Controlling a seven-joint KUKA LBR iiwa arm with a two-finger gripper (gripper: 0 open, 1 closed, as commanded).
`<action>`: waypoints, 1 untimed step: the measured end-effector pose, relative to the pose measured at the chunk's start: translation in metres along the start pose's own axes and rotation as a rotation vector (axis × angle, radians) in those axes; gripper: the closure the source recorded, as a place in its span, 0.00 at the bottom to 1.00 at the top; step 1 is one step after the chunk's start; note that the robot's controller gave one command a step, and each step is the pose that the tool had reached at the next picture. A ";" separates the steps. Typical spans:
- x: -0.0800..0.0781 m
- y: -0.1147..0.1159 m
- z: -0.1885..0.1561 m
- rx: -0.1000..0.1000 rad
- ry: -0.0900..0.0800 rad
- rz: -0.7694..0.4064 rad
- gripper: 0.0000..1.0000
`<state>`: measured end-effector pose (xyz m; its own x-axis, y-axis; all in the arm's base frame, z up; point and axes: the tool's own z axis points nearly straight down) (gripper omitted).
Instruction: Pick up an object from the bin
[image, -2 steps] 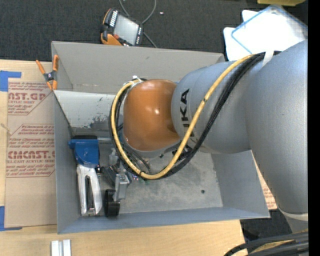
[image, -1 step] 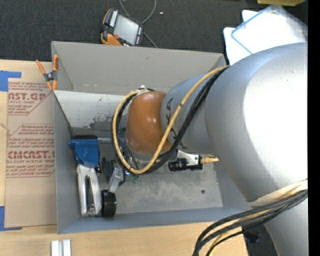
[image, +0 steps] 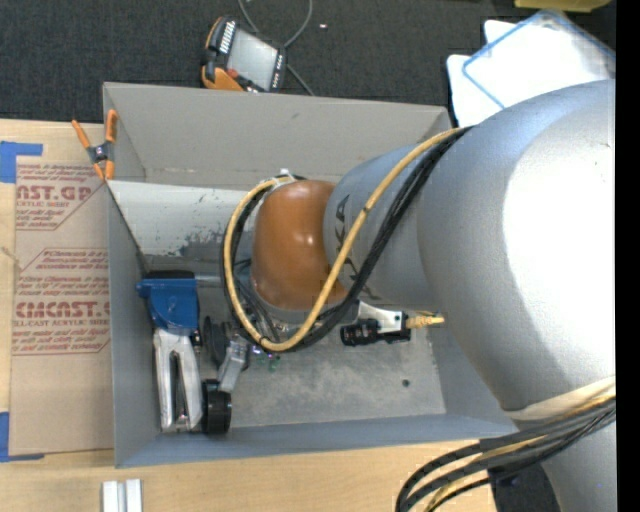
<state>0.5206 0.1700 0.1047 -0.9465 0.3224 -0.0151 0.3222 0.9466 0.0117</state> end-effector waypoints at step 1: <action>-0.021 0.006 0.035 -0.021 -0.032 0.021 0.00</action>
Offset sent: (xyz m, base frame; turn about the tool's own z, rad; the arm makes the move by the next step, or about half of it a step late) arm 0.0200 -0.0087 -0.0347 0.2863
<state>0.5435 0.1690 0.0702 -0.9385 0.3421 -0.0467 0.3408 0.9395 0.0330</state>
